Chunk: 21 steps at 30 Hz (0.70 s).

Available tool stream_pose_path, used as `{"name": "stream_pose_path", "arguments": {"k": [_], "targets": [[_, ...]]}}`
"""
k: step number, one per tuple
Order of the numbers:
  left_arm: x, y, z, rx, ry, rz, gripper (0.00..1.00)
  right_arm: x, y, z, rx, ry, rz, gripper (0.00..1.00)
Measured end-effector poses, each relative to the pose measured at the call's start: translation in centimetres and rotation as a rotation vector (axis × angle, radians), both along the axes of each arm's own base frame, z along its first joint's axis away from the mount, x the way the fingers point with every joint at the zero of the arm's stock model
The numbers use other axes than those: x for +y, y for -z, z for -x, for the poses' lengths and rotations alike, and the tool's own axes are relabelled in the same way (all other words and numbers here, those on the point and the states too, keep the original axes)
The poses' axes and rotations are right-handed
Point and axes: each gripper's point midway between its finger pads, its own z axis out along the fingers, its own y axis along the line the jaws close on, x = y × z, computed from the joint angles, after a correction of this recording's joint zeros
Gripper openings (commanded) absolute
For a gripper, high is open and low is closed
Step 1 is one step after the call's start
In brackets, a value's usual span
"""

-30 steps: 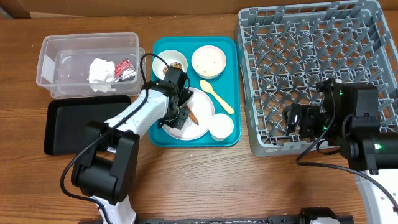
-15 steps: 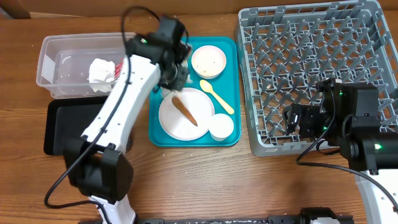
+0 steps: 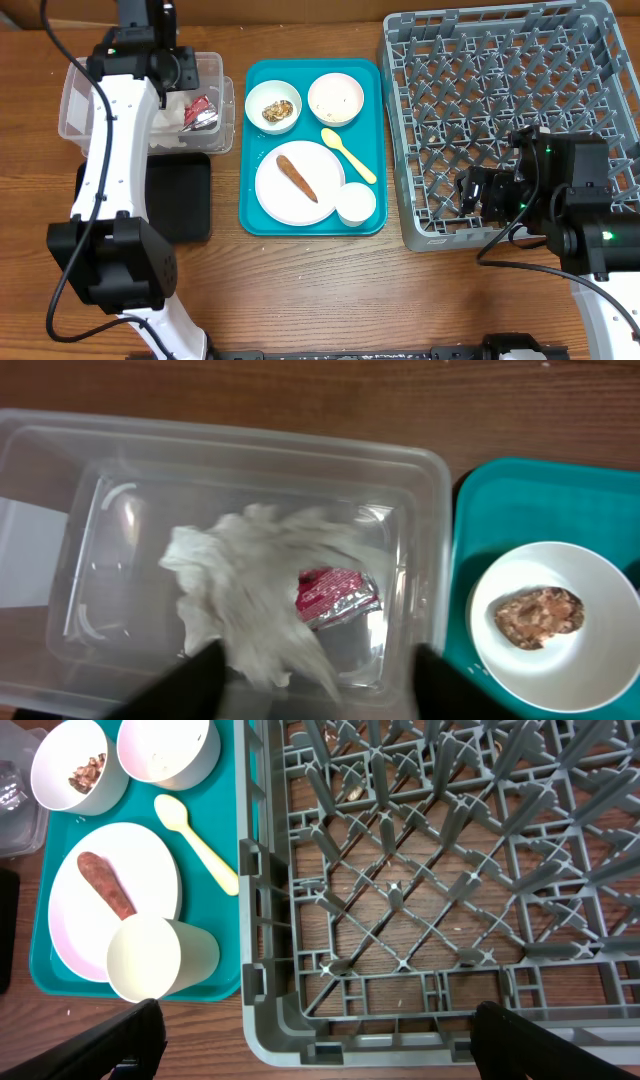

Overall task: Sort waste into correct bins and load items into the dishwasher
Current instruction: 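Reach the left gripper down and grasp the sausage on the plate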

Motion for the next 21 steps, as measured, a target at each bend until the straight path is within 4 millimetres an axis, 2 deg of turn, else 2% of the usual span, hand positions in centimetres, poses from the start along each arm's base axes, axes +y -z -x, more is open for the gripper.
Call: {"name": "stream_pose_path", "arguments": {"k": [3, 6, 7, 11, 14, 16, 18, 21], "targets": [[-0.3, 0.9, 0.0, 0.019, 0.009, 0.034, 1.0, 0.0, 0.0, 0.0, 0.002, -0.001, 0.0, 1.0], [-1.7, 1.4, 1.3, 0.082, 0.044, 0.088, 0.98, 0.0, 0.0, 0.1, 0.003, 0.0, 0.0, 1.0], [-3.1, 1.2, 2.9, 0.143, 0.049, 0.14, 0.98, 0.0, 0.1, 0.1, 0.005, -0.001, 0.0, 1.0], [-6.7, 0.1, 8.2, 0.318, -0.001, 0.225, 0.98, 0.0, 0.1, 0.1, 0.006, 0.0, 0.0, 1.0], [-10.0, -0.8, 11.0, 0.385, 0.029, 0.216, 0.98, 0.0, 0.1, 0.1, 0.006, 0.0, 0.0, 1.0], [-12.1, -0.7, 12.2, 0.409, 0.052, 0.189, 0.96, 0.0, 0.1, 0.1, 0.006, 0.0, 0.0, 1.0], [-14.0, 0.5, 13.1, 0.436, 0.071, 0.164, 0.94, 0.0, 0.1, 0.1, 0.006, -0.001, 0.001, 1.0], [-16.7, 3.9, 13.8, 0.456, 0.086, 0.149, 0.79, 0.0, 0.1, 0.1, 0.005, 0.0, 0.0, 1.0]]}}
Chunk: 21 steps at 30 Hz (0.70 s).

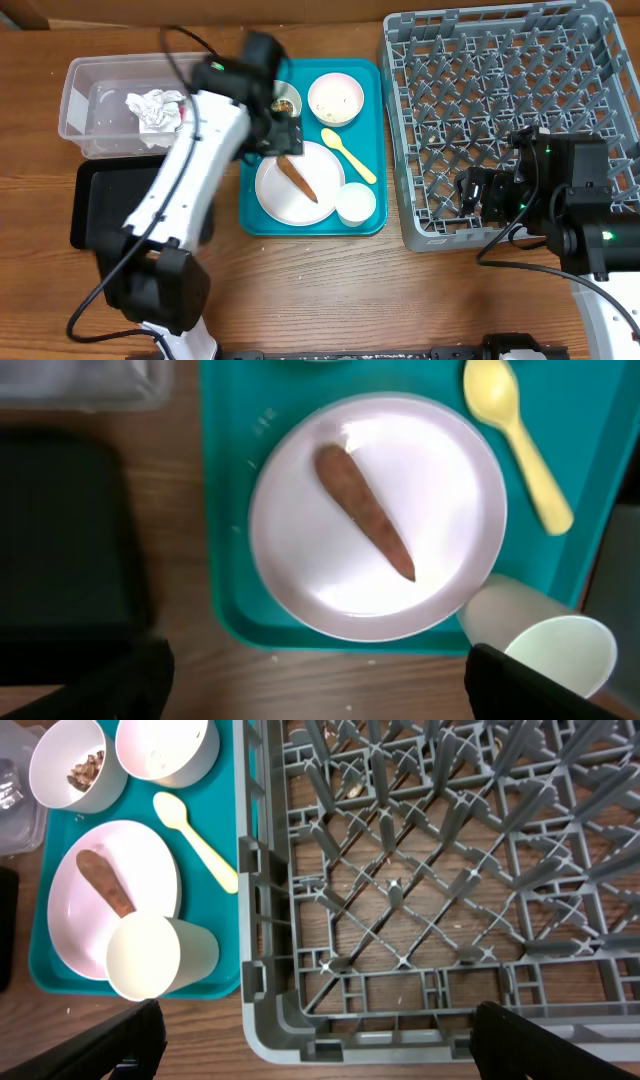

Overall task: Sort waste into correct bins and load items into the dishwasher
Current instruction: 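Reach the left gripper down and grasp the sausage on the plate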

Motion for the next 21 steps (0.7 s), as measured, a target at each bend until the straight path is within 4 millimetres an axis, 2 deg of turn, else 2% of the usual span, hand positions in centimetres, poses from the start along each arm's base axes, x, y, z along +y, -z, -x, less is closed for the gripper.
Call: {"name": "stream_pose_path", "arguments": {"k": [3, 6, 8, 12, 17, 21], "targets": [[-1.5, 3.9, 0.2, -0.001, -0.029, 0.0, 0.67, 0.0, 0.0, 0.0, 0.001, 0.0, 0.0, 1.0], [-2.5, 7.2, -0.3, -0.039, -0.075, 0.025, 0.62, 0.0, 0.0, 0.0, 0.0, 0.0, 0.0, 1.0], [-2.8, 8.4, -1.2, -0.08, -0.1, 0.048, 0.57, 0.0, 0.0, 0.0, -0.001, -0.001, -0.001, 1.0], [-3.4, 9.7, -2.7, -0.161, -0.125, 0.09, 0.56, 0.0, 0.0, 0.0, 0.001, 0.0, -0.001, 1.0], [-3.2, 11.4, -2.0, -0.136, -0.131, 0.082, 0.53, 0.0, 0.1, 0.1, 0.006, -0.002, -0.002, 1.0], [-3.1, 12.7, -1.3, -0.09, -0.128, 0.074, 0.56, 0.0, 0.2, 0.2, 0.012, -0.001, -0.002, 1.0]]}}
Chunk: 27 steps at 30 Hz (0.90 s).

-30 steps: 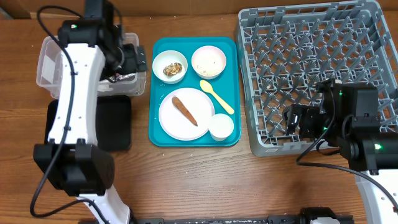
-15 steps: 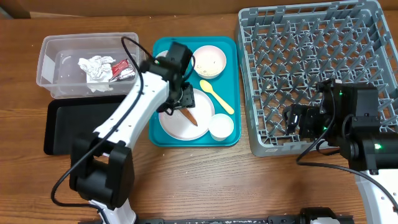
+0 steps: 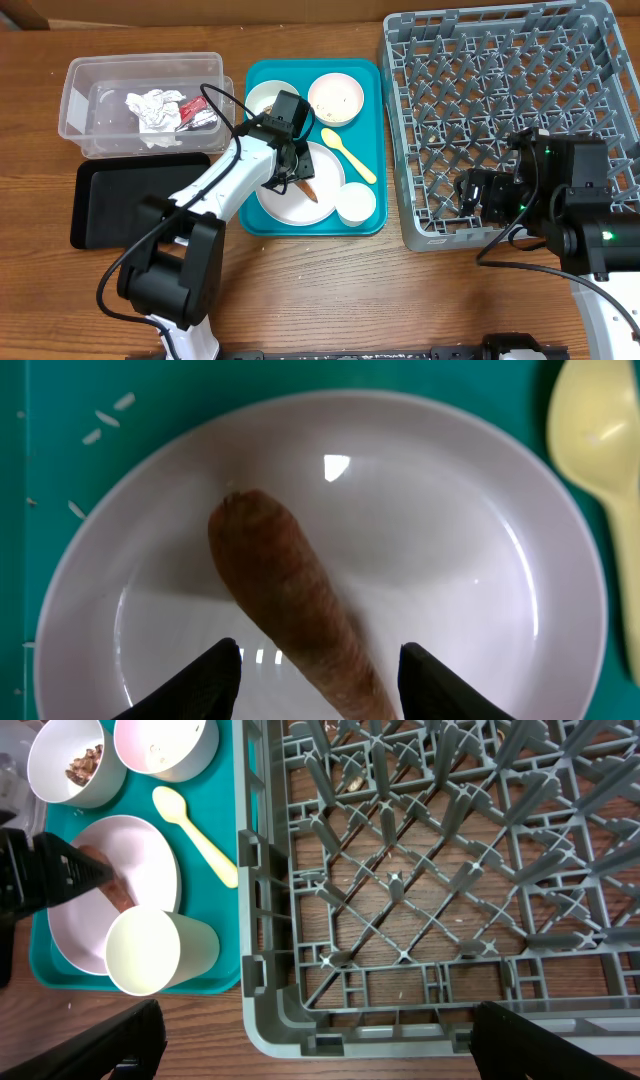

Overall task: Sort waste into correct bins and load items into the dishwasher
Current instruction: 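Reach the left gripper down and grasp the sausage on the plate, then carry the sausage left and place it on the black tray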

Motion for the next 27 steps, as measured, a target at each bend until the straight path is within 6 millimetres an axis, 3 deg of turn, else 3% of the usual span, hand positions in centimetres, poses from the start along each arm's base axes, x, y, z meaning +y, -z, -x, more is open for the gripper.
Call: {"name": "stream_pose_path", "arguments": {"k": [6, 9, 11, 13, 19, 20, 23, 27], "targets": [[-0.2, 1.1, 0.0, 0.016, 0.006, 0.001, 0.55, 0.0, 0.0, 0.0, 0.0, -0.001, 0.0, 1.0], [-0.2, 2.2, -0.1, 0.031, 0.01, -0.008, 0.36, 0.0, 0.0, 0.0, 0.0, -0.001, 0.0, 1.0], [-0.3, 2.3, -0.4, 0.024, 0.011, -0.005, 0.14, 0.0, 0.0, 0.0, 0.0, -0.001, 0.0, 1.0], [-0.3, 2.3, -0.4, 0.025, 0.012, -0.006, 0.04, 0.0, 0.0, 0.0, 0.0, -0.001, 0.0, 1.0], [-0.1, 1.8, 0.3, 0.107, 0.066, -0.046, 0.04, 0.0, 0.0, 0.0, 0.0, 0.0, 0.0, 1.0], [0.3, 1.1, 1.0, 0.164, 0.091, -0.072, 0.04, 0.0, 0.0, 0.0, 0.0, -0.001, 0.0, 1.0], [0.6, -3.2, 0.1, 0.2, 0.146, -0.113, 0.04, 0.0, 0.0, 0.0, 0.0, -0.001, -0.001, 1.0], [2.0, -12.0, -2.4, 0.109, 0.168, -0.129, 0.04, 0.0, 0.0, 0.0, -0.001, -0.001, 0.0, 1.0]]}}
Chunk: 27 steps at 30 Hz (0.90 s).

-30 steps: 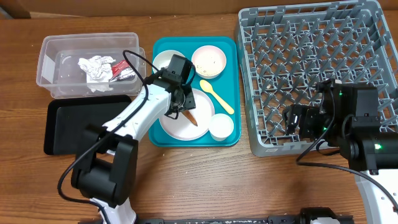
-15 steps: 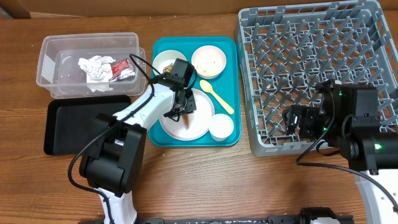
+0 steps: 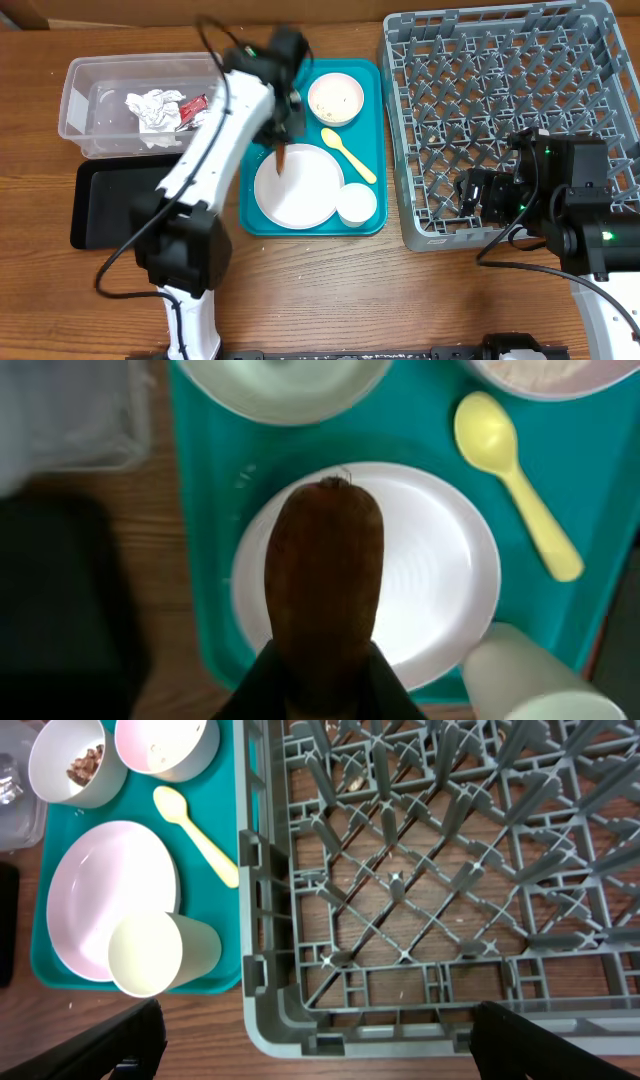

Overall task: Sort waste into correct bins and load items into the dishwasher
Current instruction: 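Carry the sausage left and place it on the black tray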

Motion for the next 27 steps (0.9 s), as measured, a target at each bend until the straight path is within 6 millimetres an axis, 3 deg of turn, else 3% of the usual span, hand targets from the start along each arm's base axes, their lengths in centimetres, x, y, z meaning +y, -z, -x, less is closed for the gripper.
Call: {"name": "stream_pose_path", "arguments": {"k": [2, 5, 8, 11, 16, 21, 27], "targets": [[1.9, -3.2, 0.8, 0.007, -0.011, -0.034, 0.04, 0.0, 0.0, 0.0, 0.0, 0.001, -0.001, 1.0], [4.7, -5.8, 1.7, 0.008, -0.035, -0.07, 0.04, 0.0, 0.0, 0.0, -0.001, 0.0, 0.0, 1.0], [6.9, -6.6, 2.1, -0.001, -0.06, -0.071, 0.04, 0.0, -0.1, -0.1, -0.004, 0.001, -0.001, 1.0], [9.4, -6.4, 4.2, 0.037, -0.113, -0.085, 0.04, 0.0, -0.1, -0.1, -0.004, 0.001, 0.0, 1.0], [14.8, -5.1, 9.4, 0.079, -0.3, -0.167, 0.04, 0.0, -0.1, -0.2, -0.009, 0.001, -0.001, 1.0], [19.5, -1.9, 10.9, -0.02, -0.548, -0.194, 0.04, 0.0, -0.1, -0.2, -0.009, 0.0, -0.001, 1.0], [24.1, 4.6, 11.9, -0.074, -0.921, -0.188, 0.04, 0.0, -0.1, -0.1, -0.007, 0.001, 0.0, 1.0]]}}
